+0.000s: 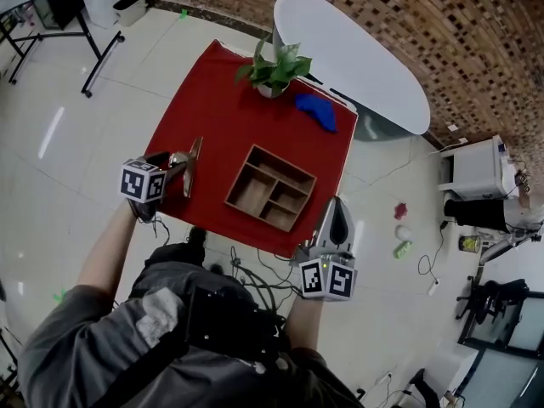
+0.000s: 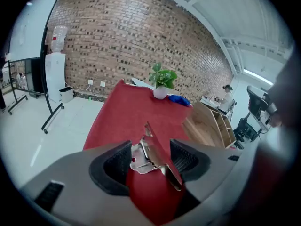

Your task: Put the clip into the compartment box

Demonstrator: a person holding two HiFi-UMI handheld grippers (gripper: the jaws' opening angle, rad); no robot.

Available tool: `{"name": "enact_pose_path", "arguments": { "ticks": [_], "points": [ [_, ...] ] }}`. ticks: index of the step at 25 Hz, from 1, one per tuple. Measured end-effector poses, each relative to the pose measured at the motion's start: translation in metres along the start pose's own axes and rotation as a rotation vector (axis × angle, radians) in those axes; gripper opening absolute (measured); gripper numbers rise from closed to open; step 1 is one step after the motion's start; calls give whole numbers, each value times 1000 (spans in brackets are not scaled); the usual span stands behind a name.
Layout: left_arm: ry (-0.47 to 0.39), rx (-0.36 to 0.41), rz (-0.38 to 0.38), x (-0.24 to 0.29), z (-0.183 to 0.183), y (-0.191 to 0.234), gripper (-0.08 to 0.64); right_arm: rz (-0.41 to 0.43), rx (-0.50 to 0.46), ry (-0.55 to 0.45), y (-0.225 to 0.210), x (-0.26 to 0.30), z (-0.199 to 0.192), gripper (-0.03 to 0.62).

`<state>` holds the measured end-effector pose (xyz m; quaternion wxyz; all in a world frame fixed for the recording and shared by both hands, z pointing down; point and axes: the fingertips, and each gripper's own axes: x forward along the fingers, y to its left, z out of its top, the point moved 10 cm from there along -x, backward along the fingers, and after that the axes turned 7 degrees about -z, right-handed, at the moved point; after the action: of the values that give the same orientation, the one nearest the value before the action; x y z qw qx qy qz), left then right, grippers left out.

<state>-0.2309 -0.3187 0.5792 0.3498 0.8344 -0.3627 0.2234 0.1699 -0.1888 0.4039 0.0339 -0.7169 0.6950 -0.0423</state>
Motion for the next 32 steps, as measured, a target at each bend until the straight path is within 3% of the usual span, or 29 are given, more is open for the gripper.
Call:
{"name": "enact_pose_path", "arguments": {
  "ticks": [3,10,12,17,23,27,32],
  "points": [
    [50,-1,-1,10,11,16,295,-14,0,4,5,15,-5,11],
    [214,3,-52,24,23,18,144,-46,-7,10,13,27,-11,11],
    [235,26,-65,25,27,15,141,-53,-6,6,12,29,-12,11],
    [231,-7,-169,24,35,12,66,-59,-6,-4,17,31,-12,11],
    [197,-59,-267,25,32,10,32,-73,-7,-8,20,33,-15,11],
    [161,-51,-291,23,36,3,14,-66,-5,-3,15,35,-19,11],
    [86,-17,-266,11,48,-11,8,-43,-8,-6,1,36,-13,11]
  ]
}}
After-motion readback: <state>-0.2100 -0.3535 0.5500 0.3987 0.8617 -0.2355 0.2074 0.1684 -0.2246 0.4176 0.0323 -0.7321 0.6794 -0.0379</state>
